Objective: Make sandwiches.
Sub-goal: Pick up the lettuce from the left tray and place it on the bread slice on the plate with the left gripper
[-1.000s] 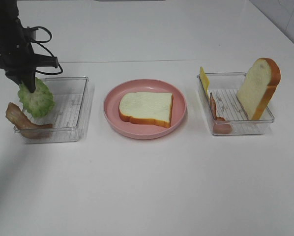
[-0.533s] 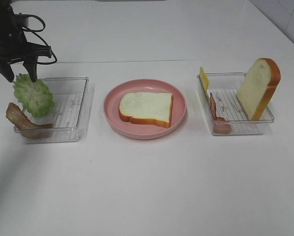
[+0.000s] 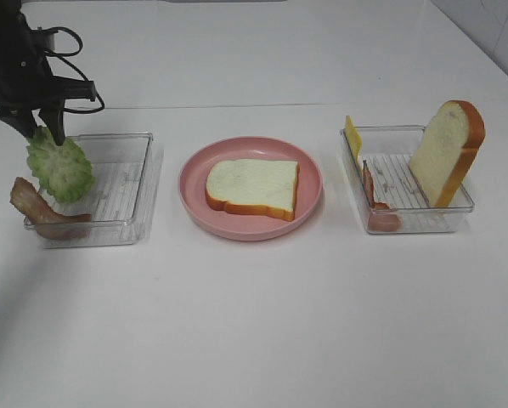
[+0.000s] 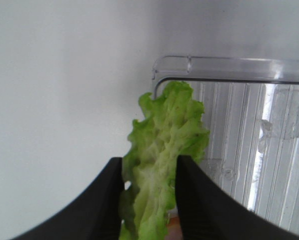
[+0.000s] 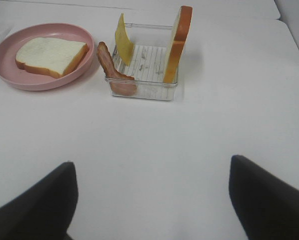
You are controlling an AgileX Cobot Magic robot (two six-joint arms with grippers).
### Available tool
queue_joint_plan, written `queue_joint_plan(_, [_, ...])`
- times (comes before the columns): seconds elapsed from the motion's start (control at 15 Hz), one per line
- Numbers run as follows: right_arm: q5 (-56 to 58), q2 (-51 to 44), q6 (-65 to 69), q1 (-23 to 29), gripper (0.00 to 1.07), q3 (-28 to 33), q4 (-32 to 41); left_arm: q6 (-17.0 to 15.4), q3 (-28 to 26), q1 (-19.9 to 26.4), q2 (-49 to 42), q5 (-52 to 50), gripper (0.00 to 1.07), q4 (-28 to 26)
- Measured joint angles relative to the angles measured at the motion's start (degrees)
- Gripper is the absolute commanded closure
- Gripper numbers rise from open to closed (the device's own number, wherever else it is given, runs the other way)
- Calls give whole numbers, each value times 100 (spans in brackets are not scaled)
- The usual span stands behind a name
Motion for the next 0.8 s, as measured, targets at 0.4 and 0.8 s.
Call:
queue_joint_plan(0.4, [0, 0, 0, 0, 29, 0, 0, 63, 0, 0, 0, 0, 107, 0])
queue_joint_plan(0.8, [0, 0, 0, 0, 29, 0, 0, 235, -223, 0, -315, 11, 107, -642])
